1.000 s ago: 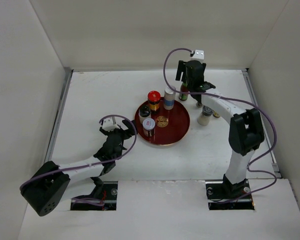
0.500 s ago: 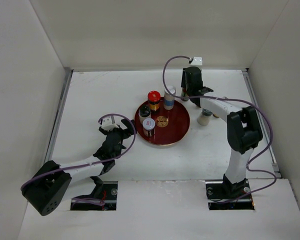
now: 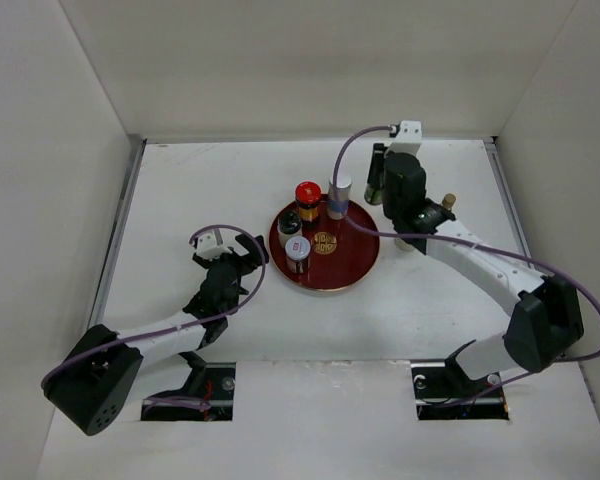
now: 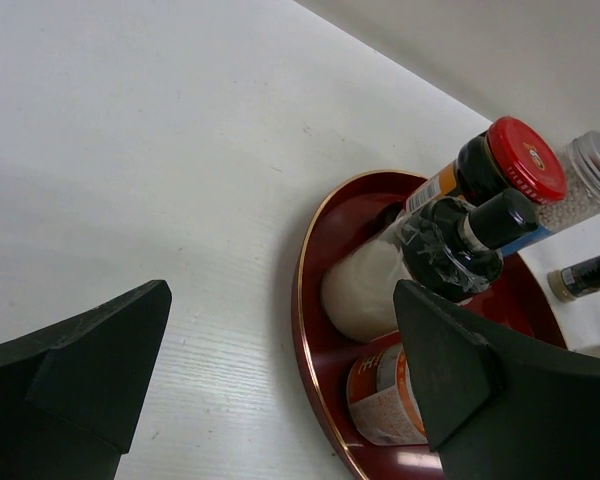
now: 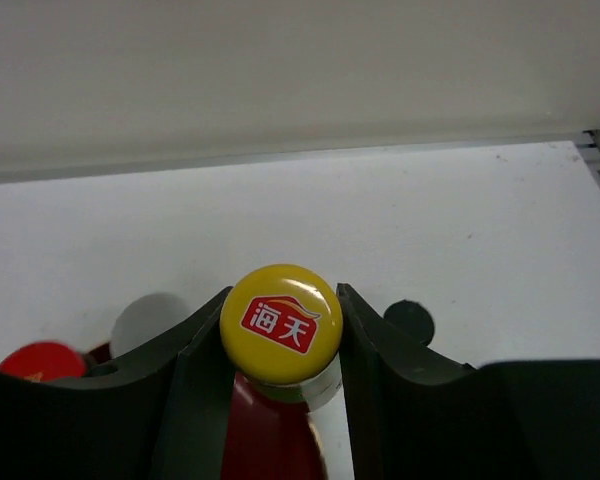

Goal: Organize the condiment bottles

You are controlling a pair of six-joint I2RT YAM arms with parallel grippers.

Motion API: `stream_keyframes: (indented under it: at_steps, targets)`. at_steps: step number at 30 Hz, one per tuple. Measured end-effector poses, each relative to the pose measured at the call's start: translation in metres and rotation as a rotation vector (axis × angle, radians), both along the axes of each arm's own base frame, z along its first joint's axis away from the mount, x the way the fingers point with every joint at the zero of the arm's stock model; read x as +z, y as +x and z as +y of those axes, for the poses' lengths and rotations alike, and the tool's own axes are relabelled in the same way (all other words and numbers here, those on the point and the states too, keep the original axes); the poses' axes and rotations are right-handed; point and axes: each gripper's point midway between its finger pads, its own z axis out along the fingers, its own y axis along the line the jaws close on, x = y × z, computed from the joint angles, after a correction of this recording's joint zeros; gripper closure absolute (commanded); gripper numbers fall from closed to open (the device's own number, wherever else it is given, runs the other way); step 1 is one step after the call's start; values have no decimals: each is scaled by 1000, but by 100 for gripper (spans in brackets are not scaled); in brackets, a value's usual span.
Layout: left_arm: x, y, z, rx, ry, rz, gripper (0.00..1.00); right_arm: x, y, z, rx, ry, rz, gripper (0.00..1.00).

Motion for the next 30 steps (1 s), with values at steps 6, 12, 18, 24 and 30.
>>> stream_keyframes:
  at_steps: [6, 12, 18, 24, 30]
  targets:
    - [0, 0, -1, -7, -11, 1, 3, -48, -33, 47, 139, -2, 95, 71]
    - [0, 1, 0, -5, -17, 3, 3, -80, -49, 88, 264, 7, 167, 71]
    - [-1, 0, -2, -15, -23, 8, 3, -98, -51, 119, 327, 15, 185, 70]
    - [-2, 1, -2, -19, -28, 10, 3, -112, -46, 144, 358, 16, 179, 60]
    - [-2, 1, -2, -23, -31, 13, 3, -103, -47, 156, 375, 42, 141, 31]
